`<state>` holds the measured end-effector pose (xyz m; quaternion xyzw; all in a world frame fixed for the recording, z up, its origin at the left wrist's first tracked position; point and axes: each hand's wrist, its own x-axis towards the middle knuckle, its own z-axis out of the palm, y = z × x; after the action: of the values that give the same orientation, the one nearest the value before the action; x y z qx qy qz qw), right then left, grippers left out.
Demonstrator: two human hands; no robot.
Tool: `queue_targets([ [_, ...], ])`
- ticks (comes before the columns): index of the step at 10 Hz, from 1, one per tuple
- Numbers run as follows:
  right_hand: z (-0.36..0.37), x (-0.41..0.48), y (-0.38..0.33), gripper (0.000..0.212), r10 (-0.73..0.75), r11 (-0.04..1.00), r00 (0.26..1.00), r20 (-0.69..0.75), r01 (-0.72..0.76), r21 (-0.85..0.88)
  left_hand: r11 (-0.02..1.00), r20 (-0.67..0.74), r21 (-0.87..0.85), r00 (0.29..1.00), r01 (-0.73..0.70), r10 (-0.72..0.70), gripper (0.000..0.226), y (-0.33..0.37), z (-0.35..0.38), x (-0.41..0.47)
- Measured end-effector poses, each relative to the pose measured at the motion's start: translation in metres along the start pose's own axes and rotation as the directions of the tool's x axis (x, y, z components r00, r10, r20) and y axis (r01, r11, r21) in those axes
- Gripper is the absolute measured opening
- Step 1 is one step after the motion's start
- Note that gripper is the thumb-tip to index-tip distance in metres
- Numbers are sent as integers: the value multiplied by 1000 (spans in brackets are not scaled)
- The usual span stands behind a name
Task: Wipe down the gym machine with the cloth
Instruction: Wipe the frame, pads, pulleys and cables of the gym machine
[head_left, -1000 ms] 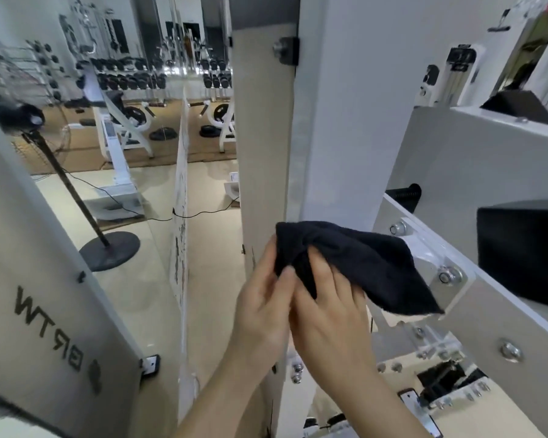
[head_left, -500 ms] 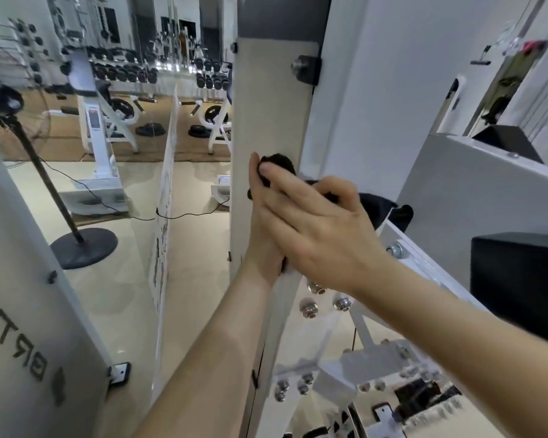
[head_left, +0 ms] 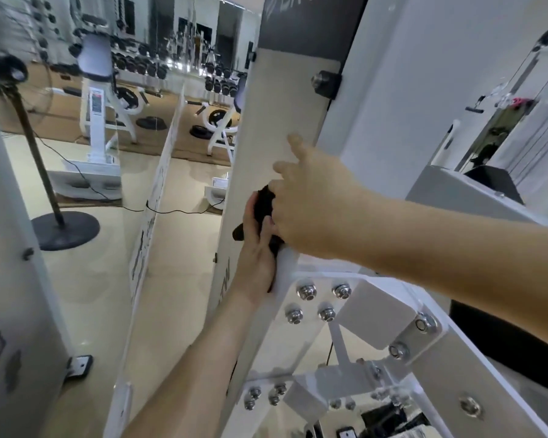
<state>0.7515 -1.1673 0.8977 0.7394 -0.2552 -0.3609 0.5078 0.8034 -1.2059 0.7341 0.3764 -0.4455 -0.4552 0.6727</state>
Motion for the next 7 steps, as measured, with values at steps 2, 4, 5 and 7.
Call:
queue_targets([
  [2,35,-16,-81,43,-112,954,951,-288,184,236,863,100,-403,952,303,-288,39,-9,-12,-56],
  [4,50,-20,-58,17,439,743,535,-722,235,626,829,113,-532,985,170,-129,46,38,8,-29],
  [5,51,-16,-39,21,708,685,237,-665,2,729,888,121,-453,992,84,-32,40,51,11,-5],
  [7,65,3,-82,36,805,585,204,-556,-124,802,991,-127,44,983,-126,131,59,-8,1,-20],
])
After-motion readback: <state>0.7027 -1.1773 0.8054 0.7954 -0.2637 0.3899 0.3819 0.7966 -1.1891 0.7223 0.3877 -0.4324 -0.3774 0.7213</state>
